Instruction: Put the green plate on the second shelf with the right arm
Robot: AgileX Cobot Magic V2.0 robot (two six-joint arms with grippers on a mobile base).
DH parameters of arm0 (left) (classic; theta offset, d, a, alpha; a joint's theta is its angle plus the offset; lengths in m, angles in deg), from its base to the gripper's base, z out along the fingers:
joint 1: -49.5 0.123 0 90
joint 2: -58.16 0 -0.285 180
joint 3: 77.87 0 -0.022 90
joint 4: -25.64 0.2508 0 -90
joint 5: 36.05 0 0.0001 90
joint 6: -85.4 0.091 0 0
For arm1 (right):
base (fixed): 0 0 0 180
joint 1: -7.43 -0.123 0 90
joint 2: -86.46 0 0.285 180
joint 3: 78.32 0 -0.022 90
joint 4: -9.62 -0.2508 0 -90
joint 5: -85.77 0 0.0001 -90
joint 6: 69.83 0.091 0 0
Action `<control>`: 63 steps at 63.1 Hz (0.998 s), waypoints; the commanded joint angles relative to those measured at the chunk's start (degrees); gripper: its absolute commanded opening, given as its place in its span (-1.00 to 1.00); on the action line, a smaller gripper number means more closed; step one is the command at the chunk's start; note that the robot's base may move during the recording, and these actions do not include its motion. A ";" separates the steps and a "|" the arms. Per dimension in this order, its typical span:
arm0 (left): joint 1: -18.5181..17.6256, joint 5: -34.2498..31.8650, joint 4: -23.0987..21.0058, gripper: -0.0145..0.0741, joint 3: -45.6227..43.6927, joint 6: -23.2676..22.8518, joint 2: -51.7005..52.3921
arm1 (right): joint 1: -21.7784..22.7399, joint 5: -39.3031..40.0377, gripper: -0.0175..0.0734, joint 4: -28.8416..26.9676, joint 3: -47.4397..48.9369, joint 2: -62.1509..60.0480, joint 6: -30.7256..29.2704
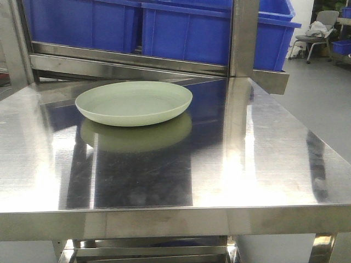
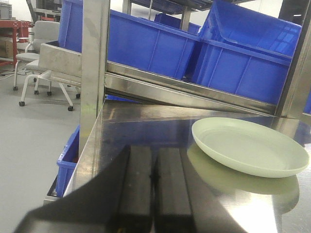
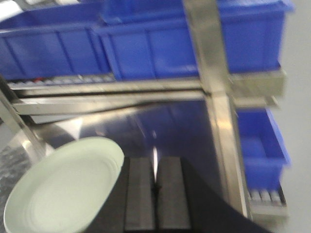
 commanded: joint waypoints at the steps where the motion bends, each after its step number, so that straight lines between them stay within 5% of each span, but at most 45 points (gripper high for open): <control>1: -0.17 -5.11 -0.47 -0.38 2.34 -0.19 0.93 | -2.19 10.02 -0.51 5.89 5.03 4.49 0.19; 13: -0.17 -5.11 -0.47 -0.38 2.34 -0.19 0.93 | -9.73 -2.33 -0.51 8.07 22.02 21.37 0.19; 30: -0.17 -5.11 -0.47 -0.38 2.34 -0.19 0.93 | -10.06 -19.03 -0.12 0.71 41.72 35.58 0.45; 39: -0.17 -5.11 -0.47 -0.38 2.34 -0.19 0.93 | -10.06 -26.44 -0.09 -3.05 48.95 41.35 0.45; 63: -0.17 -5.11 -0.47 -0.38 2.34 -0.19 0.93 | -10.06 -31.17 -0.09 -0.90 58.78 52.04 -3.21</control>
